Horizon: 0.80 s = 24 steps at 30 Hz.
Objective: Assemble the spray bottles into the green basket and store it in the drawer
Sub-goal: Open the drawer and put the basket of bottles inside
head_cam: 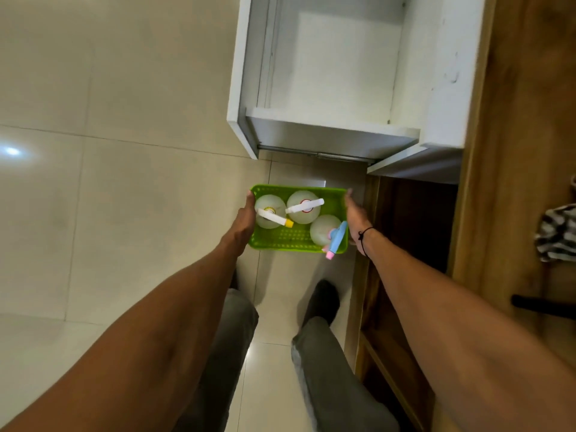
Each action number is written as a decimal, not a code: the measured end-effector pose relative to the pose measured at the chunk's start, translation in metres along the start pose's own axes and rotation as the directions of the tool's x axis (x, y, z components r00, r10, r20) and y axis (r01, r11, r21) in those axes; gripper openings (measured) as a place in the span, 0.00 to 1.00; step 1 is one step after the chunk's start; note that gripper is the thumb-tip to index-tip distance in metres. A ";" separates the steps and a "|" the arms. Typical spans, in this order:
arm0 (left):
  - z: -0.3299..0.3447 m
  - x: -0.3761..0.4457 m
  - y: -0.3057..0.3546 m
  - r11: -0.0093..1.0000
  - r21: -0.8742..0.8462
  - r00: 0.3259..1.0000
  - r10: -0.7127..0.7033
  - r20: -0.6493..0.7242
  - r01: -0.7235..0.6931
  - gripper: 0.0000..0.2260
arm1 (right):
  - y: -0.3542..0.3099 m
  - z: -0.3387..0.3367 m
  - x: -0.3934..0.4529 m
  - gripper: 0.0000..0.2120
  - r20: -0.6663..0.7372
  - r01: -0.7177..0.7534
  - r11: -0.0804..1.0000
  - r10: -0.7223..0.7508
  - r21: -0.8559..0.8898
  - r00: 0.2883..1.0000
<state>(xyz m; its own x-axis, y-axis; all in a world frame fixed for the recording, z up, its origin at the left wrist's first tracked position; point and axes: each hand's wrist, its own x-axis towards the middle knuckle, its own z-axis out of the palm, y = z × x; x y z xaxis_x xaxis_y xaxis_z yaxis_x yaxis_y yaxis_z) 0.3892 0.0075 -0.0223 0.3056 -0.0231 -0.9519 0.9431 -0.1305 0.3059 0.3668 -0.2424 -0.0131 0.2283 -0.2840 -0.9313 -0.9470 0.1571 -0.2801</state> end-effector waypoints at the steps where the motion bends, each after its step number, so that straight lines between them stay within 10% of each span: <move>1: -0.001 -0.015 0.004 1.000 0.016 1.000 -0.013 -0.021 0.013 0.42 | -0.003 -0.003 -0.017 0.37 0.010 -0.010 1.000 0.010 0.018 1.000; 24: 0.026 -0.325 0.153 0.989 0.031 0.986 0.146 -0.080 -0.144 0.44 | -0.154 -0.100 -0.298 0.40 0.024 0.251 0.957 -0.250 -0.145 0.968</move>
<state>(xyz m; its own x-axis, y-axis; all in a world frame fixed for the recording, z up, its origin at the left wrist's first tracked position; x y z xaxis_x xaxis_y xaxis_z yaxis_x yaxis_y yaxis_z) 0.4311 -0.0306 0.3337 0.4491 0.0373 -0.8927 0.8848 -0.1569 0.4387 0.4222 -0.2770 0.3311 0.4634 -0.2912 -0.8370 -0.8818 -0.0582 -0.4680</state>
